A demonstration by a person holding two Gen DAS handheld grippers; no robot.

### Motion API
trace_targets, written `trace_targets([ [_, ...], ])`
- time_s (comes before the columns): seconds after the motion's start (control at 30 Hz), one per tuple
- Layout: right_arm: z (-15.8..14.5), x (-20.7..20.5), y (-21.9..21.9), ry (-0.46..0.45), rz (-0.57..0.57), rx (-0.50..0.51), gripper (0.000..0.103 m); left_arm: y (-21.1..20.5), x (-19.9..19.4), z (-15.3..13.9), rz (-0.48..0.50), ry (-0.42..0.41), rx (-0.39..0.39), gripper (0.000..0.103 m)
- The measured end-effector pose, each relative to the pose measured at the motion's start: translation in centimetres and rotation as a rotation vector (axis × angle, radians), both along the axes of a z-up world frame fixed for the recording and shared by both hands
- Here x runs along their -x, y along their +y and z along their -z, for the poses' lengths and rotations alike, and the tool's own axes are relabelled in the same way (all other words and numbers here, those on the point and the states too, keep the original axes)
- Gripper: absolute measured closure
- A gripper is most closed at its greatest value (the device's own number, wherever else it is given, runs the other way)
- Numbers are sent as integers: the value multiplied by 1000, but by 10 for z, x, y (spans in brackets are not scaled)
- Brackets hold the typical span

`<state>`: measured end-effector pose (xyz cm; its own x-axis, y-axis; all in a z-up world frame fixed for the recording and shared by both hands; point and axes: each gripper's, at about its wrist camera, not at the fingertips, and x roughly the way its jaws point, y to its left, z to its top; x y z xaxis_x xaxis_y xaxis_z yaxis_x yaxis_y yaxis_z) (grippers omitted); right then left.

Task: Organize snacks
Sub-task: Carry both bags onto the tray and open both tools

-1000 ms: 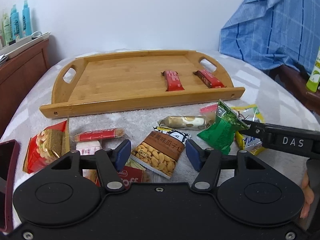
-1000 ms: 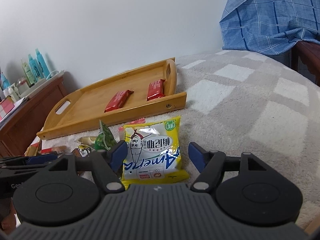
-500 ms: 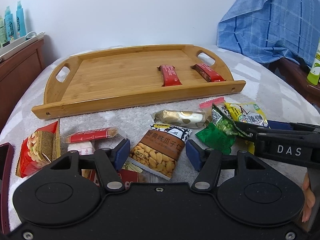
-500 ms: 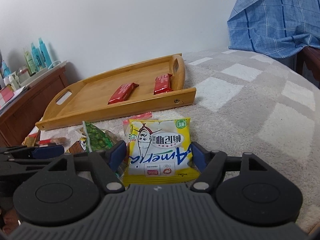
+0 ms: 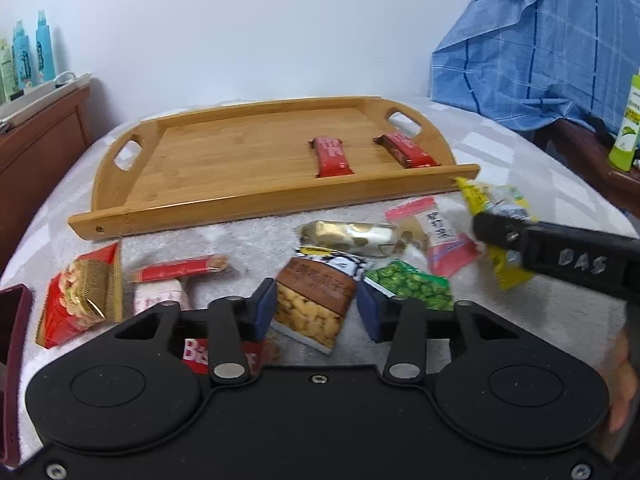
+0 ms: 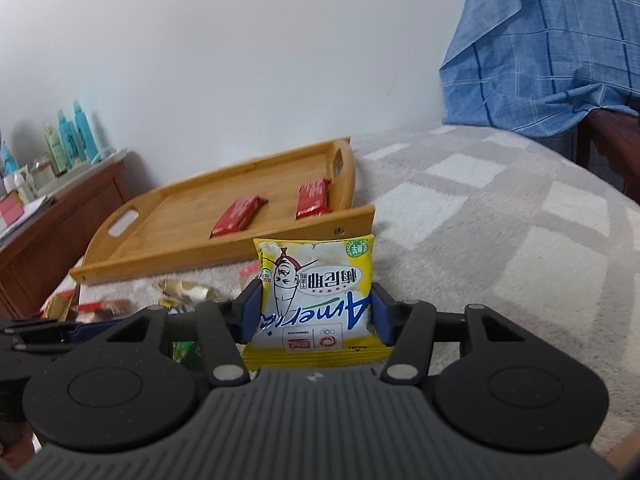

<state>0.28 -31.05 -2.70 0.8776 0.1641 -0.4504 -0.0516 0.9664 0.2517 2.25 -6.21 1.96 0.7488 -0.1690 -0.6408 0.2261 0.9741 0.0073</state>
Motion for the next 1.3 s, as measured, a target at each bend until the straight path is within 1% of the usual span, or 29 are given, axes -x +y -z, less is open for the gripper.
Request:
trace_targets([
  [0.03,0,0,-1,-1,5,-2,45,1,-2,1,-3,0,-10,57],
  [0.07,0,-1,-2,1,13,-4,45,2,-4,2,-1,0,-12,51],
  [0.13,1,-2,-4,8,20,-13,45,2,-9,4,13,9,-16,46],
  [0.27,2,-4,-6,13,27,-28,45,0,-18,12,25,24,-18,43],
  [0.3,2,-4,-6,13,28,-28,45,-1,-18,13,22,25,-17,44],
  [0.33,2,-4,-6,13,29,-28,45,0,-17,12,18,23,-12,52],
  [0.37,2,-4,-7,13,31,-31,45,1,-15,10,9,14,5,57],
  [0.43,2,-4,-7,11,36,-36,45,5,-12,7,5,18,62,59],
  [0.5,1,-2,-9,-1,54,-41,45,6,-9,4,0,28,79,60],
  [0.63,-4,-2,-12,-15,77,-55,45,7,-1,-8,-10,-5,80,62],
  [0.73,-14,-3,-14,-37,52,-74,45,10,1,-21,-16,-26,93,62],
  [0.83,-24,-10,-11,-45,36,-44,45,12,-1,-35,-25,-42,98,62],
  [0.9,-30,-16,-10,-38,12,-48,45,14,-4,-43,-26,-57,98,62],
  [1.03,-50,-32,-3,-25,-54,-21,45,20,-21,-59,-45,-72,90,62],
  [1.13,-69,-52,4,-24,-101,-5,45,27,-41,-68,-67,-75,105,62],
  [1.23,-82,-82,8,-16,-151,-5,45,32,-66,-71,-90,-67,127,62],
  [1.3,-84,-108,10,2,-173,-3,45,33,-84,-70,-109,-56,145,62],
])
